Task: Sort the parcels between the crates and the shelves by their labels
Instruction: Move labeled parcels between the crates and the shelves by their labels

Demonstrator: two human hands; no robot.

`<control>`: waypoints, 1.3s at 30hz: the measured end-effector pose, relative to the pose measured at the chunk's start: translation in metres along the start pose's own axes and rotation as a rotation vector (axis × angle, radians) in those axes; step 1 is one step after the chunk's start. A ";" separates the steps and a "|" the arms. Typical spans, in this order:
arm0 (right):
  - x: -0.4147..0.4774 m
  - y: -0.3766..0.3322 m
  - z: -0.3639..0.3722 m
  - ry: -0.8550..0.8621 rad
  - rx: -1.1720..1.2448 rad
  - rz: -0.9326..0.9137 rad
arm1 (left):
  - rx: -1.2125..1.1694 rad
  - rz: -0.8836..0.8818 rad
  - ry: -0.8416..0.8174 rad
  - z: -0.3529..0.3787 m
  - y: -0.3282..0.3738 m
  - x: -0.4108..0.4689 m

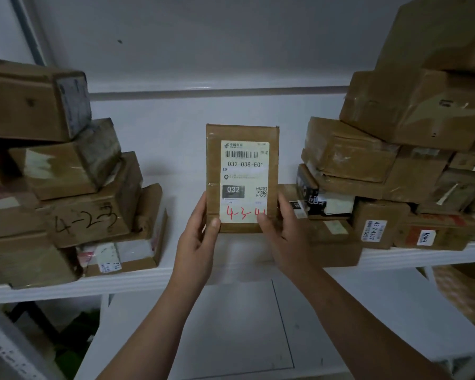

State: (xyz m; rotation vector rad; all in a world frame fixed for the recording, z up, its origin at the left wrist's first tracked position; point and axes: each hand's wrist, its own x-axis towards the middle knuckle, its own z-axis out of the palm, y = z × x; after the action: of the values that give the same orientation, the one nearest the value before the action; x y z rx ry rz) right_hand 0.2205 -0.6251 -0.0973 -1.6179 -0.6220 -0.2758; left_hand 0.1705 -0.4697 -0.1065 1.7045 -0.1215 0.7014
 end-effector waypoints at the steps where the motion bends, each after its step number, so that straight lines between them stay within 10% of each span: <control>1: -0.002 -0.001 0.006 -0.001 0.038 0.001 | 0.016 0.003 0.017 -0.005 0.000 0.000; 12: -0.006 -0.005 0.032 -0.035 -0.033 -0.055 | 0.140 0.011 0.107 -0.027 -0.004 -0.009; 28: -0.008 0.022 0.089 -0.118 -0.538 -0.024 | 1.192 0.154 -0.148 -0.079 -0.004 -0.006; 39: 0.003 0.026 0.106 -0.203 -0.701 -0.051 | 1.152 0.212 -0.136 -0.094 0.001 -0.008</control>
State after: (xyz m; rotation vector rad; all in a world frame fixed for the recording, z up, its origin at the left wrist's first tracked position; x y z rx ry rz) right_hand 0.2181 -0.5224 -0.1345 -2.3250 -0.7720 -0.3988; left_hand 0.1274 -0.3862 -0.1012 2.8730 0.0266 0.8839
